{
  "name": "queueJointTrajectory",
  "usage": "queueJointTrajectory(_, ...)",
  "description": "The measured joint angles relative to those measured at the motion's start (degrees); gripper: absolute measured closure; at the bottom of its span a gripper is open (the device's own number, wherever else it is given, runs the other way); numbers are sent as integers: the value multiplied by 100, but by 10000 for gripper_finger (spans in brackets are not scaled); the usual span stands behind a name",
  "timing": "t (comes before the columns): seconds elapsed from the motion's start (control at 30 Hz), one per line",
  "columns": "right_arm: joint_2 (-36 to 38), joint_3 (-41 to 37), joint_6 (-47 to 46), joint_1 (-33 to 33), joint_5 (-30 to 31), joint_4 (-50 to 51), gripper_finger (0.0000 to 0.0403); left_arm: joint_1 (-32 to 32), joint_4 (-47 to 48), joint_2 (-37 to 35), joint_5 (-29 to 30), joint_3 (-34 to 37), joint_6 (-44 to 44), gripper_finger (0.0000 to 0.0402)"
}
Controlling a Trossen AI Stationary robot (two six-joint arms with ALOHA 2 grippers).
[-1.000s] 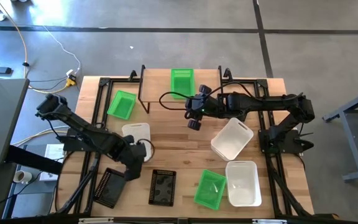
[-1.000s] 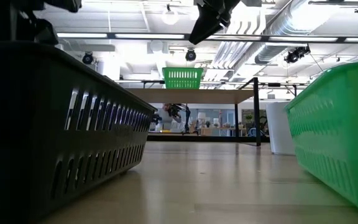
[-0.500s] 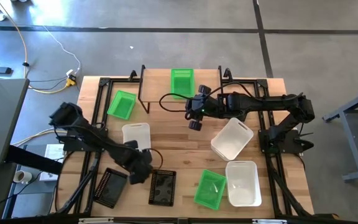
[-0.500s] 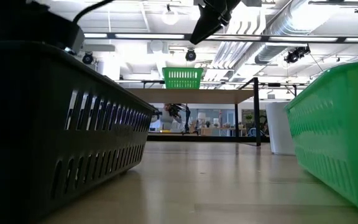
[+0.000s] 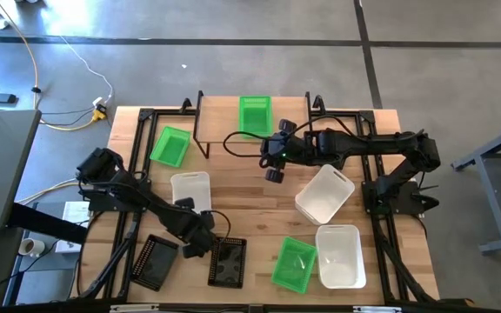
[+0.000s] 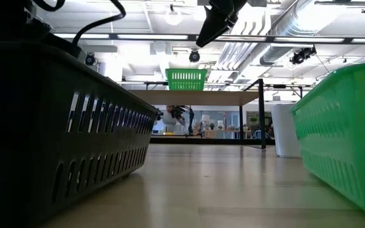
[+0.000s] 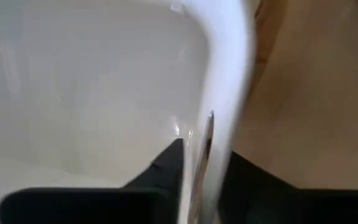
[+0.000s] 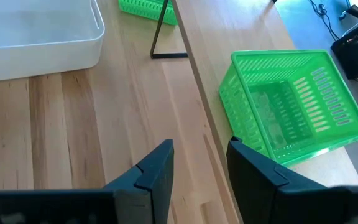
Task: Stack baskets on shelf by color
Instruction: Put the top left white bin on the shelf
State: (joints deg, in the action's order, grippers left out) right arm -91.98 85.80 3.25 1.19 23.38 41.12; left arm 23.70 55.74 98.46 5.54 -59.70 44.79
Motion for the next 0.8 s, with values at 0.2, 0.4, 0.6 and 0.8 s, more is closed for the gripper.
queueJointTrajectory(0.2, 40, -1, -34, 0, 2, -3, 270, 2, 42, -225, -13, -135, -48, 390)
queueJointTrajectory(0.4, 197, -4, -329, -1, 20, 31, 270, 3, 83, -645, 75, -473, -169, 398)
queueJointTrajectory(0.6, 480, -4, -615, -9, 20, 149, 270, -1, 299, -1169, 437, -903, -396, 399)
queueJointTrajectory(0.8, 811, -4, -780, -11, 22, 157, 270, -94, 644, -1583, 1363, -1377, -987, 400)
